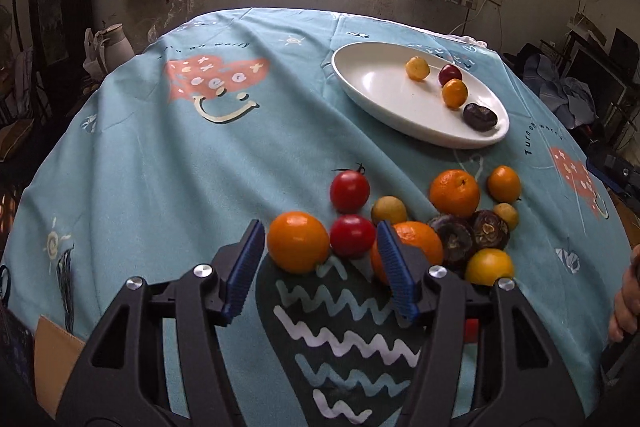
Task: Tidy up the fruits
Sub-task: 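Place the orange and passion fruit on the white plate, opening both tools, then grasp a tangerine with the left tool and place it on the plate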
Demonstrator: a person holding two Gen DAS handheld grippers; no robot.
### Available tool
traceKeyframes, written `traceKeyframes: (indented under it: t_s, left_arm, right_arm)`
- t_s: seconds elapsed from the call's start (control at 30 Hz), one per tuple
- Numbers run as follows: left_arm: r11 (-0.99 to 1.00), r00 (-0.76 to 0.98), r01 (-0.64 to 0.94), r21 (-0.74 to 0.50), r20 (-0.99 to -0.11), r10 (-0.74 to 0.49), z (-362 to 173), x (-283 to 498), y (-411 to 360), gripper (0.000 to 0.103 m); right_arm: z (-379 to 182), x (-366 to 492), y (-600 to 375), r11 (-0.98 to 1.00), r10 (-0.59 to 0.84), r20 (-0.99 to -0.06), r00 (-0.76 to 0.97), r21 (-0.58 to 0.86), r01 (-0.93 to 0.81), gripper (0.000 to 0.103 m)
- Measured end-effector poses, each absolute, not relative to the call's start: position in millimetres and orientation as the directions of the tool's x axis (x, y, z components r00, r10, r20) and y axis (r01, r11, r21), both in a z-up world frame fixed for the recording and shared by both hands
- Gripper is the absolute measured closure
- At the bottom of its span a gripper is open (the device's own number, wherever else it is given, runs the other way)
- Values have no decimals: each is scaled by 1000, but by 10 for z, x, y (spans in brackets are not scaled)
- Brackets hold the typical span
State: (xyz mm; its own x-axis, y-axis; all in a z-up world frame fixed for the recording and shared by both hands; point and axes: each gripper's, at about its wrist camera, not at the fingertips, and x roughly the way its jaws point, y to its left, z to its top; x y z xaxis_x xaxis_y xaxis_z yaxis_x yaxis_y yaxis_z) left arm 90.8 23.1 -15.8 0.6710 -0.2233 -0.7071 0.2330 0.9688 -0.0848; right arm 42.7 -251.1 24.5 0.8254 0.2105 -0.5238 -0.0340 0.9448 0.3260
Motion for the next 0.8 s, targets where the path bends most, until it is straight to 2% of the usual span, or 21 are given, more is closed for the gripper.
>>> traceKeyframes:
  t_s: [0.13,0.3,0.4,0.43,0.47,0.5,0.7,0.8]
  left_arm:
    - [941,691,337,-19,-675,-261,-123,689,-9,43]
    - [914,673,400,65,-698,-245,-229,676,-285,43]
    - [908,649,414,61,-719,-248,-293,742,-340,44]
    - [907,638,417,55,-728,-249,-315,769,-350,46]
    - [906,627,421,50,-737,-251,-339,791,-353,54]
    - [907,628,418,56,-739,-244,-356,804,-357,55]
    - [906,612,423,29,-747,-262,-385,886,-337,56]
    - [904,626,423,57,-740,-246,-393,887,-390,56]
  right_arm:
    - [226,434,-2471,949,207,-533,820,312,-37,32]
    - [223,432,-2480,949,202,-532,822,312,-31,32]
    - [224,434,-2480,950,202,-534,821,309,-33,32]
    - [224,433,-2480,951,201,-535,820,307,-33,32]
    - [227,430,-2481,952,200,-534,821,306,-33,32]
    - [226,429,-2480,952,199,-534,822,306,-32,32]
    - [224,427,-2487,953,195,-536,821,303,-29,32]
    - [199,445,-2480,957,185,-550,814,288,-22,32]
